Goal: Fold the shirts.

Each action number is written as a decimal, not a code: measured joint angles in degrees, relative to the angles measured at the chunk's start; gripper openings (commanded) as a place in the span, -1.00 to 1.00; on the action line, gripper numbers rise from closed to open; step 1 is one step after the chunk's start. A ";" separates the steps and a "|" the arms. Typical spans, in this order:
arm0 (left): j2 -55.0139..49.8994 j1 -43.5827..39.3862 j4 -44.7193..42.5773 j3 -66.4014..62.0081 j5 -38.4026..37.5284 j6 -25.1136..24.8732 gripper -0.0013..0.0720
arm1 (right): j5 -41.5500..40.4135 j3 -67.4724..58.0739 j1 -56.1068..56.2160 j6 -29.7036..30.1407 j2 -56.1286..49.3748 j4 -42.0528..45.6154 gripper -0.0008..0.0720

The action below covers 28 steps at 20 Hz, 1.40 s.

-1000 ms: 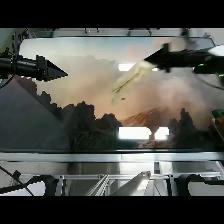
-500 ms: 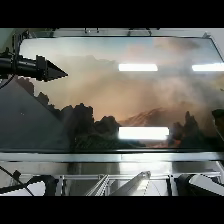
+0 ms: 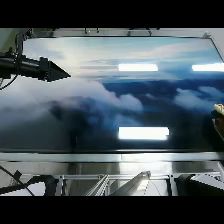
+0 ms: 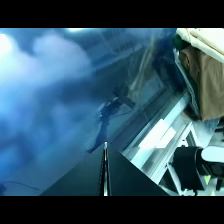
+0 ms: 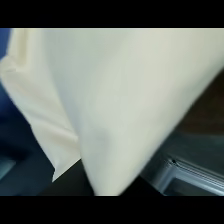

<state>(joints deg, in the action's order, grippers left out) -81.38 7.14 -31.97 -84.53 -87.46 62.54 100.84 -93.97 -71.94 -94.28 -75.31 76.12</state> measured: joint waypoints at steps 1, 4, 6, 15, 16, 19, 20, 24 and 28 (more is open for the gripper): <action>0.00 -0.66 -0.02 0.00 0.00 -0.13 -0.91 | 1.11 0.04 -0.28 -0.90 -0.17 3.13 -0.95; 0.00 -2.40 -0.04 0.00 0.00 -0.48 -0.91 | 3.04 0.13 -0.68 -2.80 -0.83 11.06 -0.28; 0.00 -3.30 -0.04 0.00 0.00 -0.52 -0.91 | 4.04 0.17 -0.83 -3.30 -1.40 15.13 0.90; 0.00 -4.33 -0.04 0.00 0.83 -0.66 -0.91 | 4.28 0.17 -0.81 -6.45 -2.38 15.06 -0.92; 0.00 -4.31 -0.04 -0.02 1.09 -0.66 -0.92 | 3.74 0.17 -0.76 -6.49 -2.49 10.99 -0.95; 0.00 -3.43 -0.02 -1.49 2.19 -0.66 -0.94 | -0.94 0.20 1.05 -4.96 -2.38 -5.44 -0.95; 0.00 -2.80 -0.02 -2.54 2.38 -0.44 -0.94 | -2.71 0.37 2.82 -3.72 -2.01 -10.40 -0.95; 0.81 -0.15 0.13 -5.27 2.10 1.97 -0.94 | -10.64 4.74 15.85 0.31 2.05 -23.02 -0.96; 7.56 -0.04 0.22 4.83 2.32 2.82 -0.93 | -21.81 19.78 39.63 5.53 11.80 -28.76 -0.95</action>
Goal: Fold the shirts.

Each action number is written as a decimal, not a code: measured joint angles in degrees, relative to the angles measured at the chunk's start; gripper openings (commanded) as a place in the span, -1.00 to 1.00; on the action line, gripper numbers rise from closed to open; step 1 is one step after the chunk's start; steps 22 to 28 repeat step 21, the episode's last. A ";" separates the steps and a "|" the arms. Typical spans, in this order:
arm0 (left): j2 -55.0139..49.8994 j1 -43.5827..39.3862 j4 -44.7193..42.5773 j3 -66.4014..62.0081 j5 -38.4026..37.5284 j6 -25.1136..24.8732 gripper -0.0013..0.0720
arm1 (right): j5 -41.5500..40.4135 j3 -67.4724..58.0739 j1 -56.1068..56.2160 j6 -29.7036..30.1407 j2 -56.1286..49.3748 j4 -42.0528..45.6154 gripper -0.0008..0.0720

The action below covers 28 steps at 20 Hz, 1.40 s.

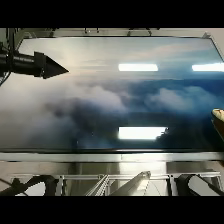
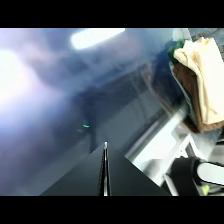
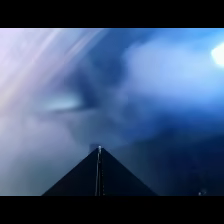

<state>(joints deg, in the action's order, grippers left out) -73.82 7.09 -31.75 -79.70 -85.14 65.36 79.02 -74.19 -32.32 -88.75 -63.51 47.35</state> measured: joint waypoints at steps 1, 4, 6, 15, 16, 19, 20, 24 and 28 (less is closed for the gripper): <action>2.62 -0.33 0.02 4.42 0.74 -0.09 -0.93 | -2.99 5.14 6.67 0.85 2.73 -0.79 -0.95; 11.21 -2.12 0.07 21.05 3.67 -1.16 -0.91 | -15.78 22.05 26.97 2.34 10.03 -1.79 -0.95; 16.17 -3.61 -0.09 31.71 5.68 -2.03 -0.91 | -23.69 30.58 37.11 2.86 12.55 -2.08 -0.95; 30.49 -5.33 -0.02 51.23 11.13 -3.32 -0.91 | -33.97 39.76 48.63 3.43 14.14 -3.50 -0.95; 31.45 -5.35 -0.02 51.60 11.47 -3.32 -0.91 | -34.23 39.91 48.81 3.50 14.16 -3.52 -0.95; 34.45 -5.38 -0.02 52.19 11.74 -3.34 -0.91 | -34.58 40.13 49.07 3.52 14.16 -3.69 -0.95; 35.45 -5.38 -0.02 52.30 12.07 -3.34 -0.91 | -34.73 40.17 49.13 3.52 14.16 -3.69 -0.95; 36.50 -5.38 -0.02 52.37 12.55 -3.34 -0.91 | -34.77 40.19 49.16 3.52 14.16 -3.69 -0.95; 36.50 -5.38 -0.02 52.37 12.55 -3.34 -0.91 | -34.77 40.19 49.16 3.52 14.16 -3.69 -0.95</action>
